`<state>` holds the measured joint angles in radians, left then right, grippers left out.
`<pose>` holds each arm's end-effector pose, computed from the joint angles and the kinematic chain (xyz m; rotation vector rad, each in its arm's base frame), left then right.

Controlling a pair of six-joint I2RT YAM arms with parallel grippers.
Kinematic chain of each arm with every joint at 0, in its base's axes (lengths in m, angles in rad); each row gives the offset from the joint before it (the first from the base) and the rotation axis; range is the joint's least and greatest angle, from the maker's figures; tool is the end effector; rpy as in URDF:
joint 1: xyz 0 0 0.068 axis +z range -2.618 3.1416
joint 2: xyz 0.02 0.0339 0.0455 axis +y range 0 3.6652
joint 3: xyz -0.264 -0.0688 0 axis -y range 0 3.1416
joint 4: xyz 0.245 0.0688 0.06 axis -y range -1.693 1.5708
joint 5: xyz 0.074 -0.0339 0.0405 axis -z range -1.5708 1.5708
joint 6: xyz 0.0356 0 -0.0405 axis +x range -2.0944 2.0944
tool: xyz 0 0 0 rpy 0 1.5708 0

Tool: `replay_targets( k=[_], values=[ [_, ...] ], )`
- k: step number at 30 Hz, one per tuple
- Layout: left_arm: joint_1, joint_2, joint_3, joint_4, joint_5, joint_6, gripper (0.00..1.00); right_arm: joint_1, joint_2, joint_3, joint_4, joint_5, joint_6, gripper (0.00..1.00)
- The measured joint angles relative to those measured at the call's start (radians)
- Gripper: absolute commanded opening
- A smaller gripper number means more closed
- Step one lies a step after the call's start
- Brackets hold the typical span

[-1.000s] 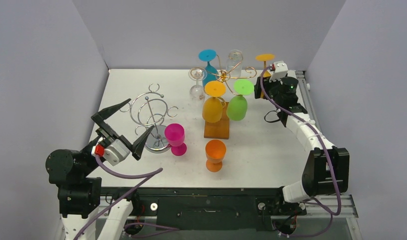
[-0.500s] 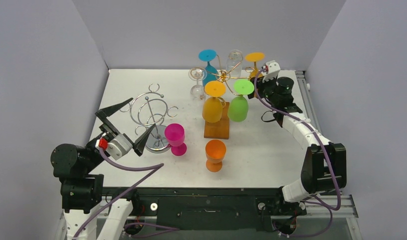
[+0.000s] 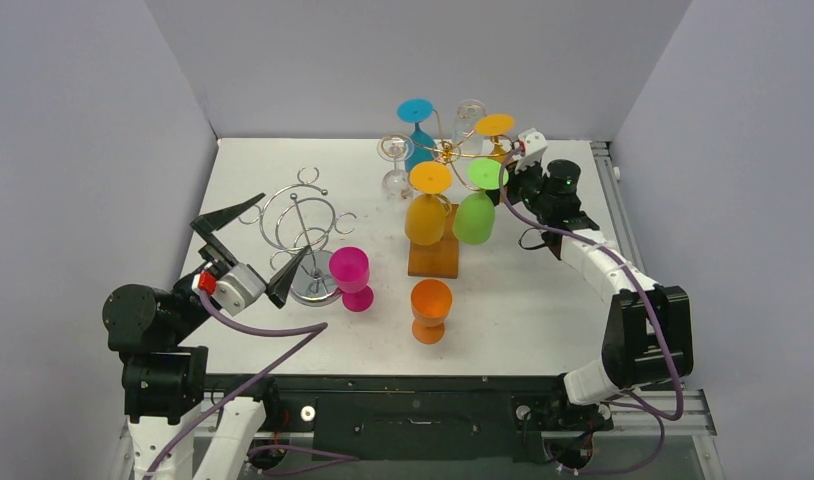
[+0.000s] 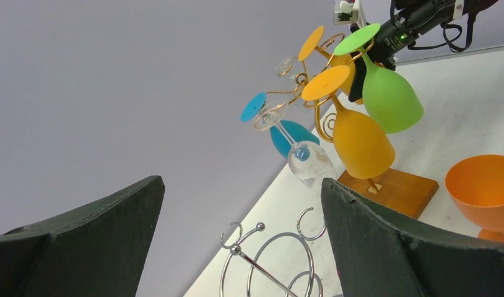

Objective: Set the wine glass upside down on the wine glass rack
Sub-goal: Turn the wine glass upside down at the wine rack.

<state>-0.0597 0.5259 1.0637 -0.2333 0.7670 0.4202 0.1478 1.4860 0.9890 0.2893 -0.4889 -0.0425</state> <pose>0.0648 -0.0286 0.4529 0.9166 0.9986 -0.1814 0.3385 0.0673 0.2907 -0.5177 1.7050 0.5096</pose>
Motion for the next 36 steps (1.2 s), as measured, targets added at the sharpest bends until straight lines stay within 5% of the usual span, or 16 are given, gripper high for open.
replay_targets(
  k=[18,36],
  values=[
    [0.000,0.000,-0.002,-0.001,-0.012,0.003,0.96,0.031,-0.064,-0.087,0.016,-0.016,-0.079,0.48],
    [0.000,0.000,-0.022,-0.002,-0.023,0.010,0.96,0.002,-0.121,-0.234,0.232,-0.018,-0.014,0.45]
  ],
)
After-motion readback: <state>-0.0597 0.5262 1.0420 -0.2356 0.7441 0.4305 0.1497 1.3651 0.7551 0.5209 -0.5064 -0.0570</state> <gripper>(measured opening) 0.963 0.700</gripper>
